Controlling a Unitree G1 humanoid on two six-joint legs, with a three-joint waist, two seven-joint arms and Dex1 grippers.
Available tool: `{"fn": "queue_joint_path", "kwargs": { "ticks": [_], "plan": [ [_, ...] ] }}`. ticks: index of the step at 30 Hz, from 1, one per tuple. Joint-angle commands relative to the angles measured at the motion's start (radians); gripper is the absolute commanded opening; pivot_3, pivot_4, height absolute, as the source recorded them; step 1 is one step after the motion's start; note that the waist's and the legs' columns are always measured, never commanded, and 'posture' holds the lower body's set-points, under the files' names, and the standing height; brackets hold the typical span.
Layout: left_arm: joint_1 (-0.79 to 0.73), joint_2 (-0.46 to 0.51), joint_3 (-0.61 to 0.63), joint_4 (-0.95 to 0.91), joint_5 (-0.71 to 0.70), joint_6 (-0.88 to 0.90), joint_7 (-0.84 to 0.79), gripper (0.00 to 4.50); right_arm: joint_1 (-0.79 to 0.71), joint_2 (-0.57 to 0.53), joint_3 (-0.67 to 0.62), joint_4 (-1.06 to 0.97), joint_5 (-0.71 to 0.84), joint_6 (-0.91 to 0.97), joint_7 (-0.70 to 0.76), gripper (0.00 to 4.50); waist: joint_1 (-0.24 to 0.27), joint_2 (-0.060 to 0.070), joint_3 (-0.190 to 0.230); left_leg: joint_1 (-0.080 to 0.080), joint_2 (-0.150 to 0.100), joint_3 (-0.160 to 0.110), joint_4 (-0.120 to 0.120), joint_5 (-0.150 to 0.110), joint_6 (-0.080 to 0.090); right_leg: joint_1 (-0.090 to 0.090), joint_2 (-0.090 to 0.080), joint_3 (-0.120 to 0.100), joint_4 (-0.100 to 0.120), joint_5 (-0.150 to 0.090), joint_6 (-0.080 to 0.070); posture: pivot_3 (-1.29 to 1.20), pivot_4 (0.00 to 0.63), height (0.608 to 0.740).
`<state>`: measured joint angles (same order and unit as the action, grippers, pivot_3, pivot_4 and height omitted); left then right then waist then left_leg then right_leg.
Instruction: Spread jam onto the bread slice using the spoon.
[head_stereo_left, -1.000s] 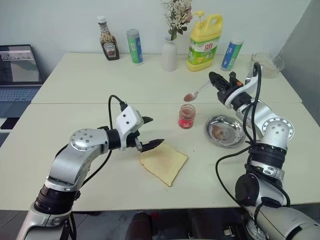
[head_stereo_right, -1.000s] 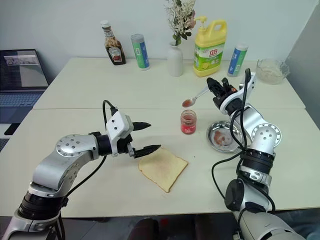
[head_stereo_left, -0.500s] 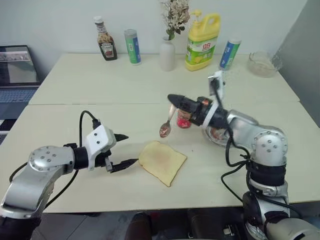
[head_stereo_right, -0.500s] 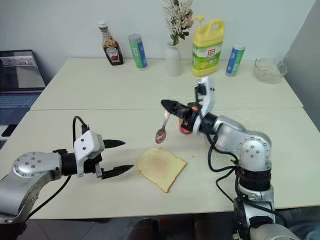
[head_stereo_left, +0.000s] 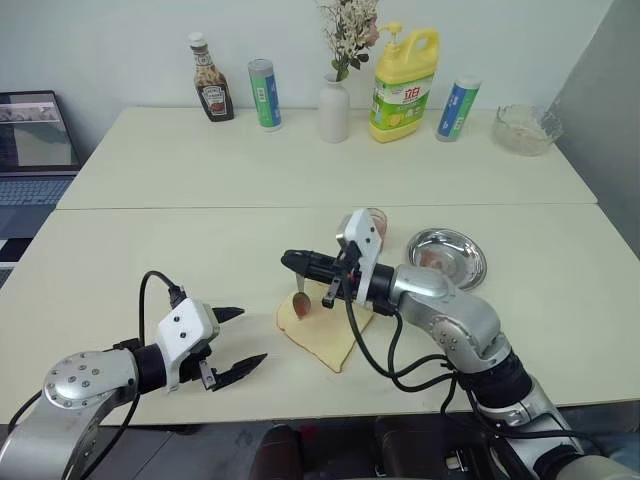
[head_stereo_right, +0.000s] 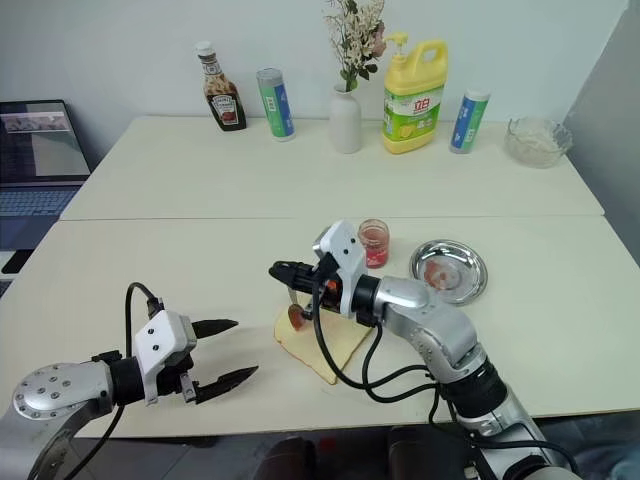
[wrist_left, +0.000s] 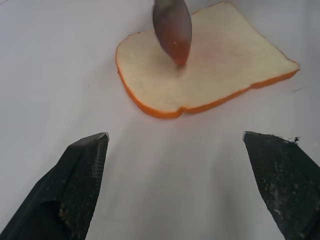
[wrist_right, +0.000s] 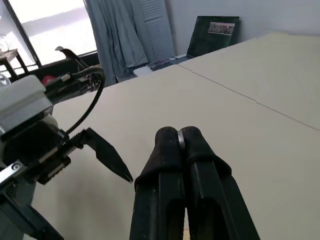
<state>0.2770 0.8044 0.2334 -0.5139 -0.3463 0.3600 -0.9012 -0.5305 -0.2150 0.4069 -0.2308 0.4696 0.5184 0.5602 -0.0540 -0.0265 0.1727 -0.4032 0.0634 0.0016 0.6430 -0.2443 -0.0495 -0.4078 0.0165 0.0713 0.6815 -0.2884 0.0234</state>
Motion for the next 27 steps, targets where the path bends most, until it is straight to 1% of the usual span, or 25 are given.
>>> {"fn": "queue_joint_path", "kwargs": {
  "ticks": [1,9,16,24,27],
  "plan": [
    [-0.001,-0.013,-0.015,-0.025,0.019,-0.029,0.022,4.5,-0.011,0.013,-0.015,-0.016,-0.053,-0.092,0.035,0.01,0.0,0.0,0.0,0.0,0.0,0.0,0.0,0.0,0.0,0.0,0.0,0.0,0.0,0.0,0.0,0.0,0.15,0.74],
    [-0.038,-0.018,-0.042,-0.013,0.026,-0.038,0.026,4.5,-0.01,0.007,-0.012,0.0,-0.129,-0.151,0.079,0.01,0.0,0.0,0.0,0.0,0.0,0.0,0.0,0.0,0.0,0.0,0.0,0.0,0.0,0.0,0.0,0.0,0.15,0.74],
    [-0.066,-0.019,-0.059,-0.011,0.029,-0.03,0.026,4.5,0.01,-0.042,0.002,-0.022,-0.191,-0.194,0.145,0.01,0.0,0.0,0.0,0.001,0.0,0.0,0.0,0.0,0.0,0.001,0.0,0.0,0.0,0.0,0.0,0.0,0.15,0.74],
    [-0.085,-0.018,-0.074,0.003,0.037,-0.04,0.019,4.5,0.047,-0.112,-0.013,-0.088,-0.18,-0.158,0.207,0.01,0.001,0.0,0.0,0.001,0.0,0.0,0.0,0.0,0.0,0.001,0.0,0.0,0.001,0.0,0.0,0.0,0.15,0.74],
    [-0.087,-0.019,-0.08,0.007,0.041,-0.047,0.015,4.5,0.037,-0.142,-0.025,-0.119,-0.179,-0.157,0.233,0.01,0.003,0.0,0.0,0.001,0.0,0.0,0.0,0.0,0.0,0.001,0.0,0.0,0.0,0.0,0.0,0.0,0.15,0.74]
  ]
}}
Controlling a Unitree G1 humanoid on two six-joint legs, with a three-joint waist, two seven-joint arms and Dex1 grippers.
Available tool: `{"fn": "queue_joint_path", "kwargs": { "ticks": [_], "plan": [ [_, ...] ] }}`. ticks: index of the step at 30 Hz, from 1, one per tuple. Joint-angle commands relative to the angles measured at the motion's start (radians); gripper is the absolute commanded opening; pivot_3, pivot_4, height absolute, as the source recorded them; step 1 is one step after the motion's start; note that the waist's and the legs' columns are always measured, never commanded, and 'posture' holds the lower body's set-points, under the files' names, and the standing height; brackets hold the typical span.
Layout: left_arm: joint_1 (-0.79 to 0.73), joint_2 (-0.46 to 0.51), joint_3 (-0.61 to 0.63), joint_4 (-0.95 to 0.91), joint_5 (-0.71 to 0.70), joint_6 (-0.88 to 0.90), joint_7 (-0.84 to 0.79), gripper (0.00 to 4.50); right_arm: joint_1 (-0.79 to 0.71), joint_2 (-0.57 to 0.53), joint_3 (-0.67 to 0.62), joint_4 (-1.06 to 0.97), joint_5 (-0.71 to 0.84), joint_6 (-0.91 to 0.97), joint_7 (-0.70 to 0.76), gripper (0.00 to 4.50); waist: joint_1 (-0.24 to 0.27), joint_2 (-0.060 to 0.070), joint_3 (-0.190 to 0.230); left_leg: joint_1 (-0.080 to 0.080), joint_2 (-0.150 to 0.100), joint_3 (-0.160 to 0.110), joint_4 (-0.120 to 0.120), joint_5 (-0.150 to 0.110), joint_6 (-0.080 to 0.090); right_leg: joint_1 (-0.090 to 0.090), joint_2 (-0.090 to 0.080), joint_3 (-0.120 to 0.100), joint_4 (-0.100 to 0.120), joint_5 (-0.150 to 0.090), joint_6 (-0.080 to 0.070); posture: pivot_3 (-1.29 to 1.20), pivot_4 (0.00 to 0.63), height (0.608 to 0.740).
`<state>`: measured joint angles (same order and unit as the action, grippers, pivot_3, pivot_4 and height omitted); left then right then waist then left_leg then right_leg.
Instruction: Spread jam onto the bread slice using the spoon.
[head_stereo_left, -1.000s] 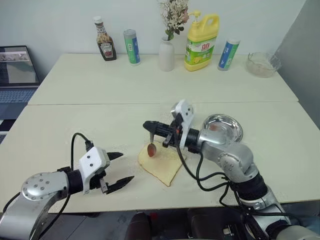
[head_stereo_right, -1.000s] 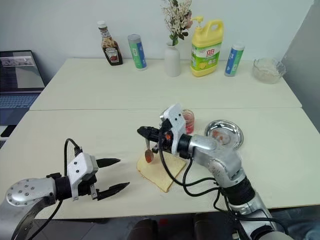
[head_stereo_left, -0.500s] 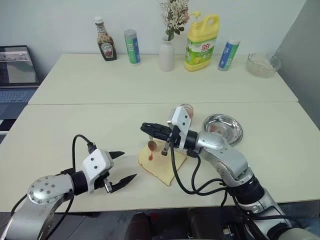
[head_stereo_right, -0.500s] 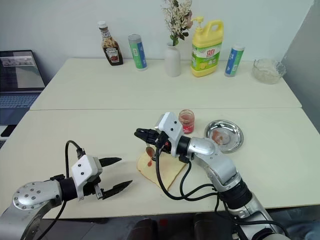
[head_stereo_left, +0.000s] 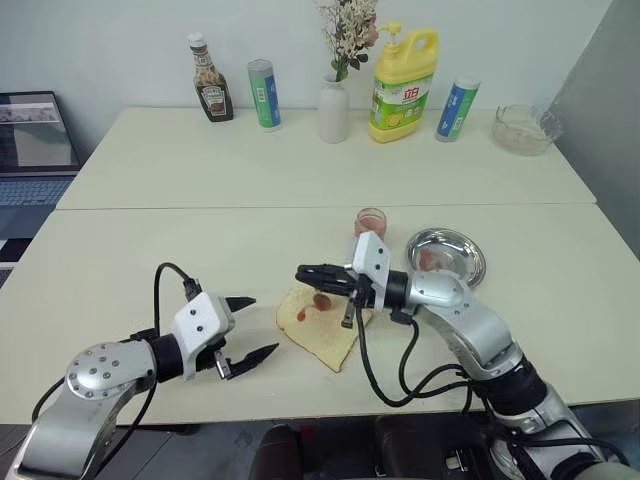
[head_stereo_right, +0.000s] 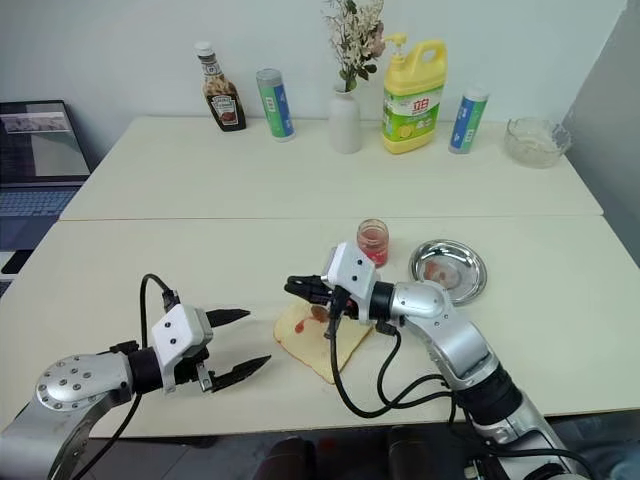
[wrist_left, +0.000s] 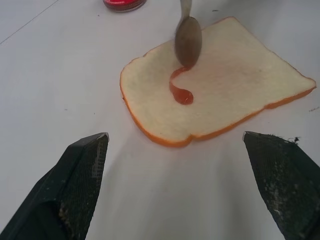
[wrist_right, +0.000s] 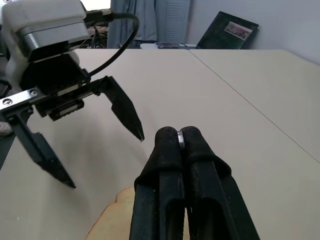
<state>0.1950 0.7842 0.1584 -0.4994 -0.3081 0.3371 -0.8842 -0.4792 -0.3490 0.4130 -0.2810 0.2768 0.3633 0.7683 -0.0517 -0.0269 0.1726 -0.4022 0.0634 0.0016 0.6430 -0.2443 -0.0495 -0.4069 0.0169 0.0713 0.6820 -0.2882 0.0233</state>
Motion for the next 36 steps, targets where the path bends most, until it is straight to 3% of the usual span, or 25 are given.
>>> {"fn": "queue_joint_path", "kwargs": {
  "ticks": [1,6,12,18,22,25,36],
  "plan": [
    [-0.005,0.001,-0.005,-0.007,0.003,-0.025,-0.001,4.5,-0.019,-0.011,-0.033,-0.072,0.013,-0.004,0.027,0.01,0.001,0.0,0.0,0.0,0.0,0.0,0.0,0.0,0.0,0.0,0.0,0.0,0.0,0.0,0.0,0.0,0.15,0.74],
    [0.005,-0.001,-0.01,0.006,0.017,-0.044,0.002,4.5,-0.051,-0.024,-0.088,-0.09,0.054,0.031,0.038,0.01,0.001,0.0,0.0,0.0,0.0,0.0,0.0,0.0,0.0,0.0,0.0,0.0,0.0,0.0,0.0,0.0,0.15,0.74],
    [0.009,-0.012,-0.016,0.024,0.032,-0.071,0.01,4.5,-0.074,0.045,-0.222,-0.097,0.218,0.24,-0.058,0.01,0.002,0.0,0.0,0.0,0.0,-0.001,0.0,0.0,0.0,0.001,0.0,0.0,0.0,0.0,0.0,0.0,0.15,0.74],
    [0.002,-0.027,0.001,0.046,0.031,-0.087,0.021,4.5,-0.067,0.251,-0.444,-0.061,0.503,0.6,-0.365,0.01,0.001,0.0,0.0,0.0,0.0,-0.001,0.0,0.0,0.0,0.001,0.0,0.0,0.001,0.0,0.0,0.0,0.15,0.74],
    [0.001,-0.028,0.019,0.057,0.02,-0.092,0.026,4.5,-0.072,0.348,-0.514,-0.027,0.602,0.717,-0.501,0.01,-0.003,0.0,0.0,0.0,0.0,0.0,0.0,0.0,0.0,0.0,0.0,0.0,0.001,0.0,0.0,0.0,0.15,0.74],
    [0.012,-0.025,0.036,0.062,0.006,-0.1,0.017,4.5,-0.06,0.402,-0.527,0.015,0.616,0.738,-0.563,0.01,-0.005,0.0,0.0,0.0,0.0,0.0,0.0,0.0,0.0,0.0,0.0,0.0,0.001,0.0,0.0,0.0,0.15,0.74],
    [0.05,0.0,0.043,0.057,-0.005,-0.155,-0.055,4.5,0.0,0.449,-0.428,0.161,0.5,0.629,-0.55,0.01,-0.006,0.0,0.0,0.0,0.0,0.0,-0.001,0.0,0.0,0.0,0.0,0.0,0.0,0.0,0.0,0.0,0.15,0.74]
  ]
}}
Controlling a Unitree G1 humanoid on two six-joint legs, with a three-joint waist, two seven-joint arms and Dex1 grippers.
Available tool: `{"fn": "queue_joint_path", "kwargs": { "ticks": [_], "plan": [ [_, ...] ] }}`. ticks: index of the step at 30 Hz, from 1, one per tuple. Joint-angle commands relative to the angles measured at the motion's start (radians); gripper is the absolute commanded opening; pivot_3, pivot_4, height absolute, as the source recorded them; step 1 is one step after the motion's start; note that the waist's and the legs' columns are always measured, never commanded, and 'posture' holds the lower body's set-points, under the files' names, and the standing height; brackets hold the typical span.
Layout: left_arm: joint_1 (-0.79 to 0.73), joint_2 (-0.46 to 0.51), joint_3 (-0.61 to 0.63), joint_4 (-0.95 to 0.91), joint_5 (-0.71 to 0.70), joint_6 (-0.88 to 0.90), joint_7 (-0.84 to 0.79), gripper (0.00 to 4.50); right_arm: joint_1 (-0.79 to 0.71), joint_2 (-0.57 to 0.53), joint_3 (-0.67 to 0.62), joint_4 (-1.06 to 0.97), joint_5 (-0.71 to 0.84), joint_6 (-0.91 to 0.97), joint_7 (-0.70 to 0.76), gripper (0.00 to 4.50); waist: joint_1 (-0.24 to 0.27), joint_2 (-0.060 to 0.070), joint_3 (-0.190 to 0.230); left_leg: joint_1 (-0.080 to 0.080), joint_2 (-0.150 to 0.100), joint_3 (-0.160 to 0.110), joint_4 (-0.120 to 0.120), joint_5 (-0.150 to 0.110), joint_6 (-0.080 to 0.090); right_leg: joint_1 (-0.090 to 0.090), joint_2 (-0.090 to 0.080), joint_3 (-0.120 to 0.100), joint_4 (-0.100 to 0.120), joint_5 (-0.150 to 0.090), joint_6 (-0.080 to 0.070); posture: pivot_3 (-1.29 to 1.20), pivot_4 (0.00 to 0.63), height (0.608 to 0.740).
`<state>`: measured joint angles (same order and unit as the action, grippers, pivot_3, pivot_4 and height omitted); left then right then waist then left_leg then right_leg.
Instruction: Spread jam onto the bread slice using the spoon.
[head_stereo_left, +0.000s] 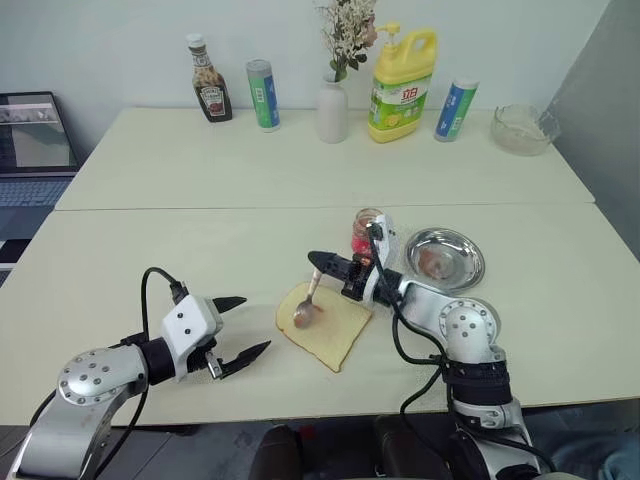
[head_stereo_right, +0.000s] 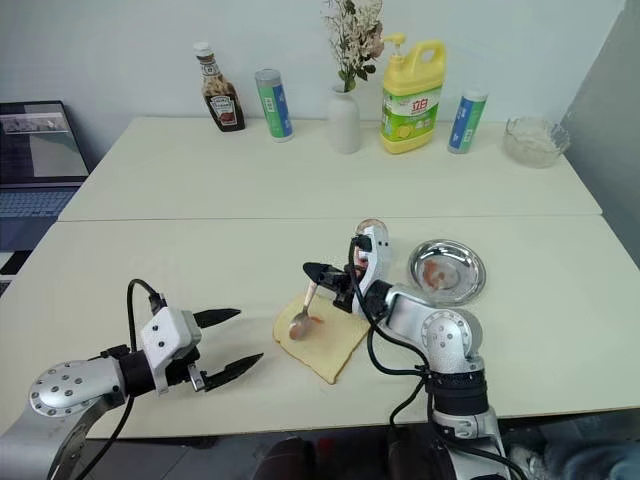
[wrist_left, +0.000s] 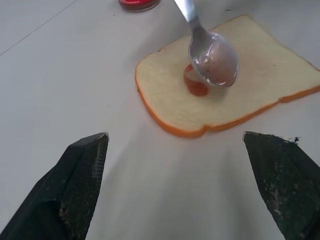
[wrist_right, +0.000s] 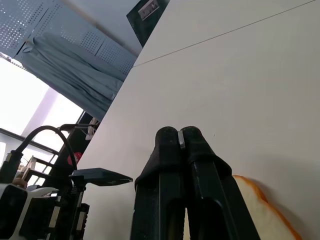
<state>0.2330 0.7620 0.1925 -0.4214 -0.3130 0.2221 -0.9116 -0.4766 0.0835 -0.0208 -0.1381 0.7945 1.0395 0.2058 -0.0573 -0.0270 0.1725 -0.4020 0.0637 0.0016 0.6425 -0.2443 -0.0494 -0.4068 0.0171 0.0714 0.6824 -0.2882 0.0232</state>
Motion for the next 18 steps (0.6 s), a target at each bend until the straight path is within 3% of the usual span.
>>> {"fn": "queue_joint_path", "kwargs": {
  "ticks": [1,9,18],
  "plan": [
    [0.016,0.028,0.004,-0.022,0.009,-0.05,-0.036,4.5,-0.005,0.025,0.002,0.035,-0.024,-0.063,0.011,0.01,0.0,0.0,0.0,0.0,0.0,0.0,0.0,0.0,0.0,0.0,0.0,0.0,0.0,0.0,0.0,0.0,0.15,0.74],
    [0.016,0.031,-0.018,-0.019,0.034,-0.08,-0.048,4.5,-0.041,0.073,-0.03,0.148,-0.053,-0.117,-0.022,0.01,0.0,0.0,0.0,0.0,0.0,0.0,0.0,0.0,0.0,0.0,0.0,0.0,0.0,0.0,0.0,0.0,0.15,0.74],
    [0.003,0.022,-0.039,-0.011,0.046,-0.091,-0.042,4.5,0.008,-0.054,-0.07,0.138,-0.009,0.042,0.014,0.01,0.003,0.0,0.0,0.0,-0.001,0.0,0.0,0.0,0.0,0.0,0.0,0.0,0.0,0.0,0.0,0.0,0.15,0.74]
  ]
}}
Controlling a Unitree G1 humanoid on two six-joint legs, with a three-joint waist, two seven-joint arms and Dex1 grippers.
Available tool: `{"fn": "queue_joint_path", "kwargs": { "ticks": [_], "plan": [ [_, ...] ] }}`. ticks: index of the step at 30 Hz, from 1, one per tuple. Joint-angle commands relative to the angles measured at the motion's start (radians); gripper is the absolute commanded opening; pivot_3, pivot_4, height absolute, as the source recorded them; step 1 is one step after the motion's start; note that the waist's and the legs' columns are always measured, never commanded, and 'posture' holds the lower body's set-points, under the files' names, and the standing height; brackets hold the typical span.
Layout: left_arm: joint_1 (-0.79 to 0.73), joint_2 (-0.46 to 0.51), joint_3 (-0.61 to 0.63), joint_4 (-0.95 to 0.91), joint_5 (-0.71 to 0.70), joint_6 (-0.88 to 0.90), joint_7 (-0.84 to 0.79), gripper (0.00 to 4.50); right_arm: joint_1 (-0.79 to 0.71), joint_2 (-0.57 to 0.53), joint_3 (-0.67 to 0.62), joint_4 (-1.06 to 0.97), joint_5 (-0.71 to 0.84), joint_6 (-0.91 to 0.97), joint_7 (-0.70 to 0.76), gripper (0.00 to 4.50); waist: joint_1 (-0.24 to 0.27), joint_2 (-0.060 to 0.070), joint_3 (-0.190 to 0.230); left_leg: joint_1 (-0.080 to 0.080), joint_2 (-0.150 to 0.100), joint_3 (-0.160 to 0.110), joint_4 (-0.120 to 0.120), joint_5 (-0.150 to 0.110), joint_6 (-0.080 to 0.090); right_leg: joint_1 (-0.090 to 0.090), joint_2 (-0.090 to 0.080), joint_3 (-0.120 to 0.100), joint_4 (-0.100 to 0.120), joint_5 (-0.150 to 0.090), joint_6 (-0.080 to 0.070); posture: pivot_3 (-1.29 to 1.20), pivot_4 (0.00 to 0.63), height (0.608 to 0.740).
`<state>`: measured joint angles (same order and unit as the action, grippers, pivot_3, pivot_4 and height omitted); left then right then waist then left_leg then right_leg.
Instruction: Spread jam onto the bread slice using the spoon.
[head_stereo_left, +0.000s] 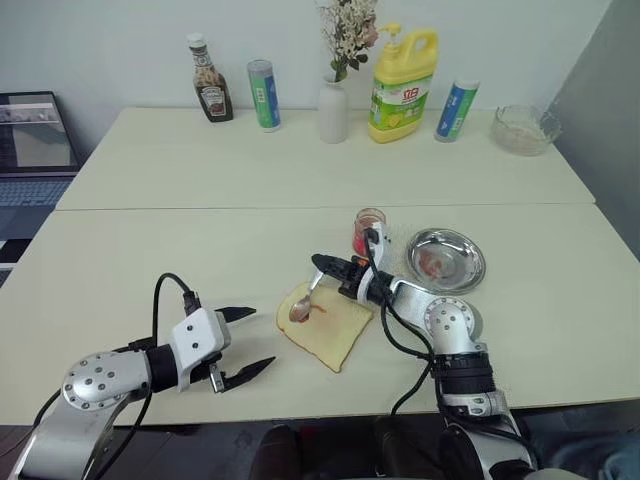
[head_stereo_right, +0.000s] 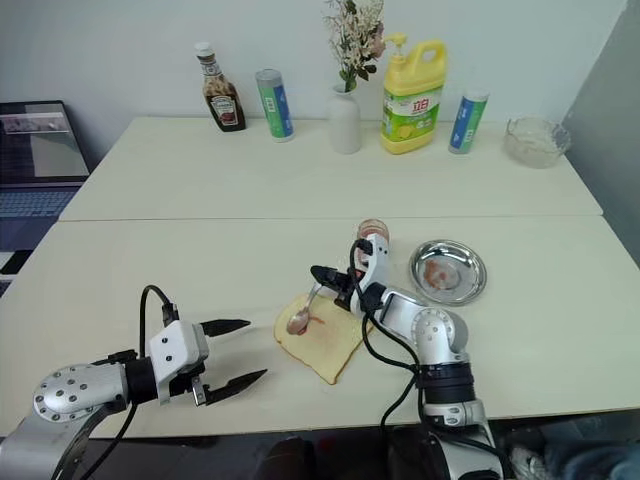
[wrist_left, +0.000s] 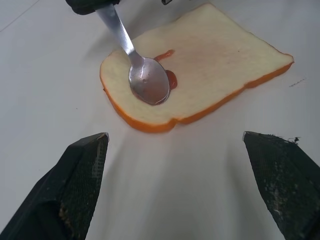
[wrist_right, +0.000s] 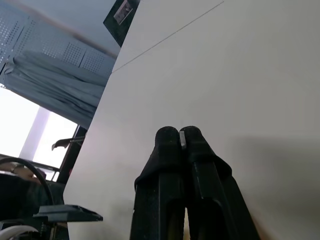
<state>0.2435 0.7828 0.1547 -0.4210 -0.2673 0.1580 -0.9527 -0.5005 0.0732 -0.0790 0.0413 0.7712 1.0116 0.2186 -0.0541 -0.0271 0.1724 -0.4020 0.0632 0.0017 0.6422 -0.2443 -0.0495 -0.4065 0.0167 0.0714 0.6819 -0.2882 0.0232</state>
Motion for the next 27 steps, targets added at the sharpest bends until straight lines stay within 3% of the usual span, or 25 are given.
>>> {"fn": "queue_joint_path", "kwargs": {
  "ticks": [1,6,11,21,27],
  "plan": [
    [-0.008,0.001,-0.002,-0.009,0.001,-0.029,-0.001,4.5,0.037,-0.053,-0.014,-0.052,0.022,0.084,0.001,0.01,0.0,0.0,0.0,0.0,0.0,0.0,0.0,0.0,0.0,0.0,0.0,0.0,0.0,0.0,0.0,0.0,0.15,0.74],
    [0.006,-0.007,0.014,0.011,-0.007,-0.038,0.007,4.5,0.066,-0.115,-0.043,-0.155,0.106,0.194,0.0,0.01,0.0,0.0,0.0,0.0,0.0,0.0,0.0,0.0,0.0,0.0,0.0,0.0,0.0,0.0,0.0,0.0,0.15,0.74],
    [0.031,-0.014,0.042,-0.008,-0.032,-0.021,0.018,4.5,0.042,-0.086,-0.097,-0.197,0.182,0.239,-0.047,0.01,-0.003,0.0,0.0,0.0,0.0,0.0,0.0,0.0,0.0,0.0,0.0,0.0,0.0,0.0,0.0,0.0,0.15,0.74],
    [0.102,-0.012,0.086,-0.068,-0.063,-0.032,0.007,4.5,-0.054,-0.042,-0.125,-0.025,0.087,0.074,-0.086,0.01,-0.005,0.0,0.0,0.0,0.0,0.0,-0.001,0.0,0.0,0.0,0.0,0.0,0.0,0.0,0.0,0.0,0.15,0.74],
    [0.104,-0.002,0.092,-0.078,-0.093,0.0,-0.008,4.5,-0.007,-0.061,-0.113,-0.059,0.136,0.168,-0.079,0.01,-0.004,0.0,0.0,0.0,0.0,0.0,-0.001,0.0,0.0,0.0,0.0,0.0,-0.001,0.0,0.0,0.0,0.15,0.74]
  ]
}}
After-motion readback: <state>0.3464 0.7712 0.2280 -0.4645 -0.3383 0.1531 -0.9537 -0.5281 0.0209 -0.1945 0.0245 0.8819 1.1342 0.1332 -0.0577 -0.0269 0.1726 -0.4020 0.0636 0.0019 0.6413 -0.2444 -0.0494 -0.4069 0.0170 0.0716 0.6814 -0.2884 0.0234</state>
